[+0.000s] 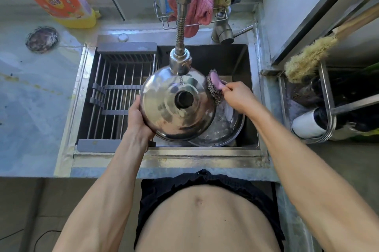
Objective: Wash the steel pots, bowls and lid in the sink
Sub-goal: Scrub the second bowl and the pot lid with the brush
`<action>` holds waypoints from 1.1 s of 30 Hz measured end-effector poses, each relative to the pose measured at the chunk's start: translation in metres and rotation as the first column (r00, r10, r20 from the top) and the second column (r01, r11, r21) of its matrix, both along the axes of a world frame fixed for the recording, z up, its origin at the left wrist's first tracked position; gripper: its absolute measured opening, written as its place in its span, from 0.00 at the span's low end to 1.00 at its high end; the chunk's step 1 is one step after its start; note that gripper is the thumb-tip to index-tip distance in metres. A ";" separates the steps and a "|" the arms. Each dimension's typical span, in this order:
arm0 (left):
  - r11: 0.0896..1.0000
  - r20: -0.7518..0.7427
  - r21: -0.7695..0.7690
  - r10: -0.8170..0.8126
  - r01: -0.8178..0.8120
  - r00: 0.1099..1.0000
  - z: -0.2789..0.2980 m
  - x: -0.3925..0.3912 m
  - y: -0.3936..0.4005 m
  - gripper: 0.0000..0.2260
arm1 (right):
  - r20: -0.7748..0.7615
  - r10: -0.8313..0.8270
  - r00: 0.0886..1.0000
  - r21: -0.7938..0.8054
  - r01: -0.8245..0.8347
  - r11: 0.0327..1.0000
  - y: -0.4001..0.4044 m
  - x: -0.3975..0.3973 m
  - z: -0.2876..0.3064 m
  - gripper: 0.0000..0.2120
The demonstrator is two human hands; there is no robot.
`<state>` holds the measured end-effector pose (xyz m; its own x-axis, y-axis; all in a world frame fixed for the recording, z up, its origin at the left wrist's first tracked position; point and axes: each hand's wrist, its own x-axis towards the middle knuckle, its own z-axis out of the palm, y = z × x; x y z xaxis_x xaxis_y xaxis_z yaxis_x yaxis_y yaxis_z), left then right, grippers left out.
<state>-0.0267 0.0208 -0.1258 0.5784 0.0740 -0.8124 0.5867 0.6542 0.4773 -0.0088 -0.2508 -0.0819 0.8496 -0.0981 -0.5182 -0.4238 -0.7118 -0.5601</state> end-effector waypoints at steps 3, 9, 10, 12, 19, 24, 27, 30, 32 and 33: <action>0.997 -0.051 -0.023 0.070 -0.071 0.996 0.008 0.002 -0.004 0.23 | 0.078 -0.021 0.997 0.005 0.020 1.000 -0.006 -0.026 -0.007 0.16; 0.979 -0.190 -0.035 0.193 -0.203 0.963 0.036 0.012 -0.038 0.23 | 0.242 -0.107 0.964 0.028 0.103 0.994 0.006 -0.071 -0.002 0.12; 0.976 -0.188 -0.032 0.207 -0.217 0.960 0.041 0.014 -0.046 0.23 | 0.266 -0.101 0.959 0.020 0.100 0.995 0.009 -0.079 -0.001 0.12; 0.973 -0.160 -0.036 0.220 -0.228 0.962 0.050 0.017 -0.061 0.24 | 0.335 -0.060 0.940 -0.022 0.072 0.997 0.018 -0.091 -0.001 0.13; 0.978 -0.028 0.039 0.205 -0.204 0.978 0.056 0.019 -0.076 0.32 | 0.493 0.354 0.795 -0.302 -0.226 0.926 0.049 -0.102 0.016 0.18; 0.978 0.020 0.180 0.108 -0.109 0.994 0.064 0.004 -0.078 0.29 | 0.494 0.482 0.723 -0.434 -0.275 0.858 0.072 -0.079 0.044 0.17; 0.972 0.035 0.232 0.043 -0.050 0.998 0.055 -0.009 -0.070 0.27 | 0.404 0.552 0.729 -0.507 -0.324 0.799 0.085 -0.058 0.060 0.18; 0.946 0.041 0.320 -0.061 0.045 0.997 0.047 -0.020 -0.062 0.22 | 0.349 0.570 0.744 -0.514 -0.356 0.780 0.090 -0.044 0.066 0.15; 0.926 0.043 0.367 -0.111 0.087 0.993 0.046 -0.023 -0.054 0.21 | 0.328 0.535 0.778 -0.476 -0.353 0.806 0.089 -0.033 0.067 0.13; 0.913 0.039 0.392 -0.140 0.114 0.989 0.048 -0.023 -0.050 0.22 | 0.313 0.505 0.805 -0.443 -0.346 0.827 0.088 -0.026 0.067 0.12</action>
<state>-0.0493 -0.0292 -0.0783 0.6545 0.2977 -0.6950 0.6115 0.3323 0.7181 -0.0344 -0.1631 -0.0150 0.9676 0.2188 -0.1260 0.1755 -0.9416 -0.2875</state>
